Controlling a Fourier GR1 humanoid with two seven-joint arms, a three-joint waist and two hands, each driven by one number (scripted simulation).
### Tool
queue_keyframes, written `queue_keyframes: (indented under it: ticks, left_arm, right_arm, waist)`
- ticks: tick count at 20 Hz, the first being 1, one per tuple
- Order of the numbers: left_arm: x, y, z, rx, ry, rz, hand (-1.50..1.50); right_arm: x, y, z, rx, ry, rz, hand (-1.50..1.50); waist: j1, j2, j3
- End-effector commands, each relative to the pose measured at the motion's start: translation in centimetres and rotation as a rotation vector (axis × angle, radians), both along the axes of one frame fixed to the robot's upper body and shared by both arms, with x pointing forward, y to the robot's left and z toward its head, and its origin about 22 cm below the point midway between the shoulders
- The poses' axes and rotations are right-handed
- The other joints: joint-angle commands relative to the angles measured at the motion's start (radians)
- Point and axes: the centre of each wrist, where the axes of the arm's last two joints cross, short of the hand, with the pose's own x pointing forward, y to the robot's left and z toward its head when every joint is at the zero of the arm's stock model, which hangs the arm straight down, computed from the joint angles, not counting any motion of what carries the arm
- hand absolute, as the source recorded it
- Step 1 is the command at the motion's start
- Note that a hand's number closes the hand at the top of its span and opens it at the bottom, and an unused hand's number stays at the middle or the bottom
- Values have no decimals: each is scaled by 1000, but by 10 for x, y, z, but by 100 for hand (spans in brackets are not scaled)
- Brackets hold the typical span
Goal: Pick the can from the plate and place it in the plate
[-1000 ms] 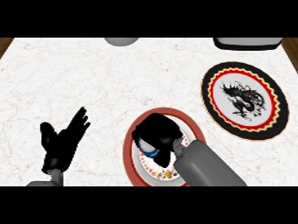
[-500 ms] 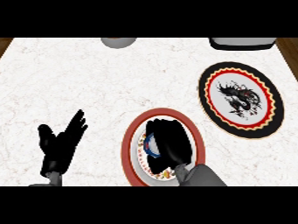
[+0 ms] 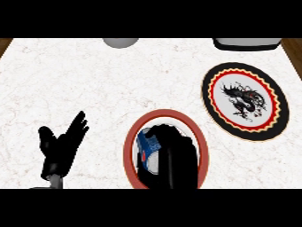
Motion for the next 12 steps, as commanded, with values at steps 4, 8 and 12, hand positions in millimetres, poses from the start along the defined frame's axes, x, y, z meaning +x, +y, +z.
queue_keyframes:
  ticks: [4, 8, 12]
  left_arm:
    - [1, 6, -9, -3, -4, -5, 0]
    - [8, -12, 9, -15, -5, -9, 0]
    - [-2, -5, 0, -1, -18, -21, 0]
  right_arm:
    - [-5, -15, 15, 215, -127, -221, 150]
    - [9, -44, 8, 321, -166, -285, 150]
    - [40, -89, -17, 270, -236, -360, 150]
  waist:
    - [1, 8, 0]
    - [6, 10, 1]
    - [15, 12, 1]
